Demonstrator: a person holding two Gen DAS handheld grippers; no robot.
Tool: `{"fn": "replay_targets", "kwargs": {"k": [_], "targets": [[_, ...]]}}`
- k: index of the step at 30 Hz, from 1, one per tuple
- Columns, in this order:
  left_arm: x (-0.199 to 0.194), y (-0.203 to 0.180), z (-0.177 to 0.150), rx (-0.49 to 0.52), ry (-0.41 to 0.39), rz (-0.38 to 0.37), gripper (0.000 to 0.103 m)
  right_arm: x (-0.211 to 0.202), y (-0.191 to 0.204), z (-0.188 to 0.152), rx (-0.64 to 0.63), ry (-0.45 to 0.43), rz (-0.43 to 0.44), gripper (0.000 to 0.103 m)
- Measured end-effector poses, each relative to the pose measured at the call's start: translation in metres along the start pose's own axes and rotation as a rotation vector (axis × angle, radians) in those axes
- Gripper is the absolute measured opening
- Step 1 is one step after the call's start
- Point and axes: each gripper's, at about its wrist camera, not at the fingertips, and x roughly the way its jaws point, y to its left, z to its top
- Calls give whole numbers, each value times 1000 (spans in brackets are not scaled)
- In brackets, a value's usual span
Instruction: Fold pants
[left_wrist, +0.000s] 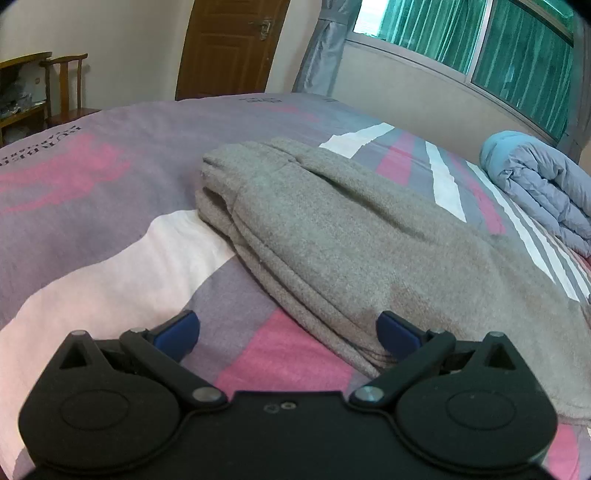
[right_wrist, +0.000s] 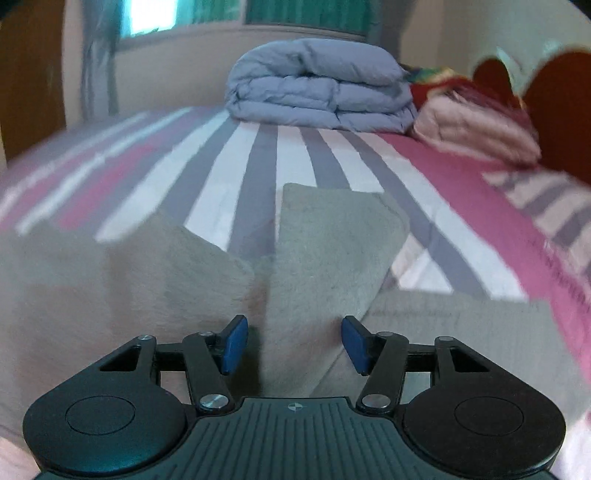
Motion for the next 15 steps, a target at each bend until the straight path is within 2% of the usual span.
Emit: {"fn": "replay_targets", "kwargs": {"k": [1,2,5,8,11,13,14,15], "targets": [[0,0,0,-1,0,1,97,5,-5,-2,-19,-8,-5,38],[0,0,0,-1,1,1,97,4,-11,-3,-17,-13,8,9],[0,0,0,-2,0,-3,97,-18,-43,-10,93,-55,29,9],[0,-1,0,-1,-1,0,97,-54,-66,-33,216,-82,68,8],[0,-1,0,-5,0,3,97,-67,-87,-63,378,-27,61,9],[1,-2,0,-12,-1,8,97,-52,-96,-73,391,88,51,11],[1,-2,0,-16,-1,10,97,-51,-99,-74,379,95,65,11],[1,-2,0,-17,-1,11,97,-57,-99,-72,365,57,61,11]]}}
